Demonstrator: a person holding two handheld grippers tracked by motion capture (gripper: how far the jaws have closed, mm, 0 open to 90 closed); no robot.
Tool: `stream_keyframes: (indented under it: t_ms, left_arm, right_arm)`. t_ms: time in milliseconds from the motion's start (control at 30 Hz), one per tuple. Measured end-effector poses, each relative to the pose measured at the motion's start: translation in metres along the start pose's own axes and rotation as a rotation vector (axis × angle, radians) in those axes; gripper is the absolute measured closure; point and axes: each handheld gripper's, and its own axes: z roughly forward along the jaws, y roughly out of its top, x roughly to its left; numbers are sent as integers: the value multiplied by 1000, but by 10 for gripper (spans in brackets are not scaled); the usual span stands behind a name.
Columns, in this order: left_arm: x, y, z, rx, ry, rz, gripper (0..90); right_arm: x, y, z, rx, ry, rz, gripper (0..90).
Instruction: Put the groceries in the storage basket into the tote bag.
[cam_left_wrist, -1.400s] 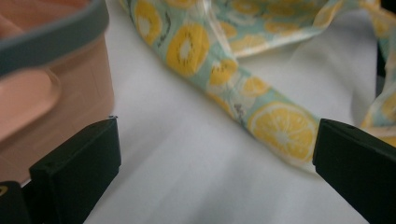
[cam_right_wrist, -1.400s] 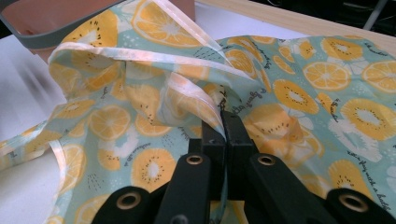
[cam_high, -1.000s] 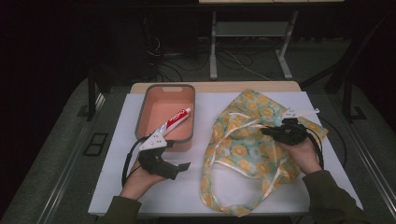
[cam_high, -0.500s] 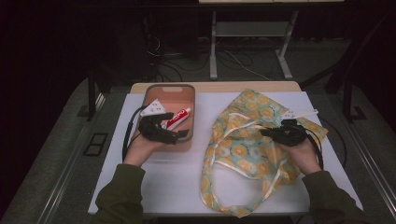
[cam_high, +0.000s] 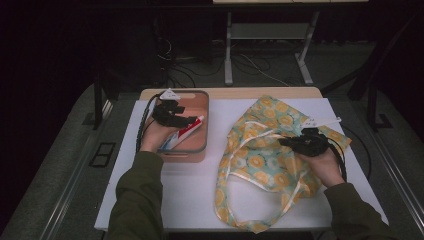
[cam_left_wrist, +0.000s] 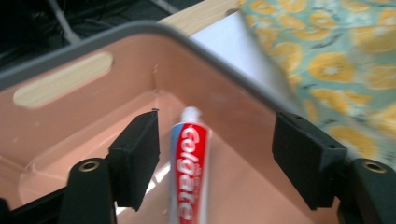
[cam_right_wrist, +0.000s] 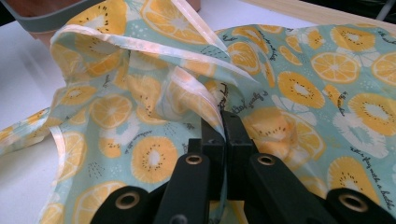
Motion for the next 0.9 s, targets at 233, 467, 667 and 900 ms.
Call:
stream_keyframes:
  t_ms: [233, 467, 667, 900]
  left_arm:
    - [7, -11, 24, 135, 44, 5, 331]
    - [7, -18, 41, 289, 66, 8, 343]
    - [5, -22, 49, 396, 50, 31, 484]
    - [4, -18, 45, 376, 32, 28, 720]
  right_arm:
    - [1, -1, 1, 0, 3, -5, 887]
    - [1, -1, 1, 2, 7, -5, 887]
    - [1, -2, -1, -1, 7, -4, 887]
    - [1, -2, -2, -5, 3, -4, 887]
